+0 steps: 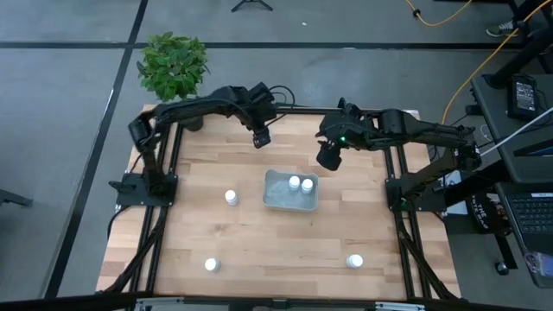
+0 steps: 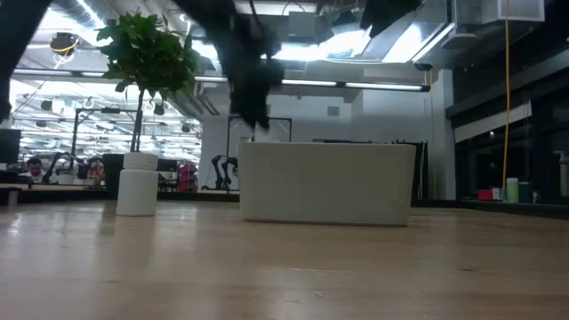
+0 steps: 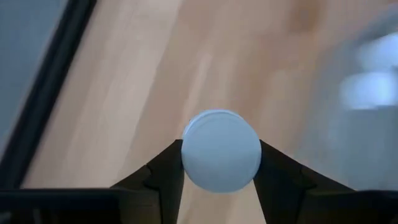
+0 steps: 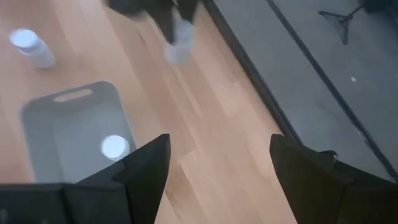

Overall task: Pick and place pill bottles into a basket
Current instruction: Put the white pill bottle into the gray bin

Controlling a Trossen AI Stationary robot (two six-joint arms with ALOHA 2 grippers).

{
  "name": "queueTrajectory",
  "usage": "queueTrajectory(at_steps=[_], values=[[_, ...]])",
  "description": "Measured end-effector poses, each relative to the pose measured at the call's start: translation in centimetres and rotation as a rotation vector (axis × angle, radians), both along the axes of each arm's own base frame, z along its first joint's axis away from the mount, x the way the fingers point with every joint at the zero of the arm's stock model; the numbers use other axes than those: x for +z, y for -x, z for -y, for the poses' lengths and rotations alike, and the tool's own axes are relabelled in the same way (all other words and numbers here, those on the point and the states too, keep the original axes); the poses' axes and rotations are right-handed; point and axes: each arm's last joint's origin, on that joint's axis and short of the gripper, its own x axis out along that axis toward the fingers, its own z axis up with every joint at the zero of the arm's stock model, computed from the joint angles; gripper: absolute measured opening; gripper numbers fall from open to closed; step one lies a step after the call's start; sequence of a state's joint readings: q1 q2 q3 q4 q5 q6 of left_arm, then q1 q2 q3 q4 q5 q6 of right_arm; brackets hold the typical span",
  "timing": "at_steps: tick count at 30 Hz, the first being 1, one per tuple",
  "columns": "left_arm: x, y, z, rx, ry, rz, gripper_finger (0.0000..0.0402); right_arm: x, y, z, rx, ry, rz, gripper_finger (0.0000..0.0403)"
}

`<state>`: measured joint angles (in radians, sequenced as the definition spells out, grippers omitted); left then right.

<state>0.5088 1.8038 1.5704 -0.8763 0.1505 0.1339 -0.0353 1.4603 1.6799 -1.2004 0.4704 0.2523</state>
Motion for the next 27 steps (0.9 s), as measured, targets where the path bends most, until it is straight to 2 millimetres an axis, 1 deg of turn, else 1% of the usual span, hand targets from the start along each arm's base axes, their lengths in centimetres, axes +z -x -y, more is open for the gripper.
queueTrajectory(at_steps=[2,6,9,11,13,16,18,23,27], values=[[2.9,0.1,2.0,-0.045,-0.034,0.065,0.0156,-0.1,0.1,0.1,-0.007,0.008,-0.021,0.0275],[8.0,0.9,5.8,-0.093,-0.070,0.211,0.0156,-0.1,0.2,0.5,-0.024,0.011,-0.020,0.0275],[10.8,1.9,8.3,-0.120,-0.075,0.300,0.0156,0.0,0.3,0.8,-0.025,0.018,-0.022,0.0275],[12.0,2.4,9.8,-0.137,-0.065,0.341,0.0156,0.0,0.3,0.9,-0.022,0.021,-0.026,0.0275],[12.5,2.7,11.1,-0.155,-0.048,0.355,0.0156,0.0,0.3,0.9,-0.024,0.022,-0.027,0.0275],[12.5,2.7,12.7,-0.168,-0.030,0.338,0.0156,0.0,0.4,1.0,-0.026,0.022,-0.027,0.0275],[12.1,2.6,13.7,-0.175,-0.025,0.301,0.0156,0.1,0.5,1.0,-0.028,0.021,-0.021,0.0275],[10.6,1.4,15.6,-0.210,-0.019,0.244,0.0157,0.6,1.4,0.9,-0.046,0.009,-0.001,0.0275],[9.4,0.2,16.3,-0.226,-0.027,0.205,0.0158,1.1,2.3,0.9,-0.068,-0.005,0.022,0.0275]])
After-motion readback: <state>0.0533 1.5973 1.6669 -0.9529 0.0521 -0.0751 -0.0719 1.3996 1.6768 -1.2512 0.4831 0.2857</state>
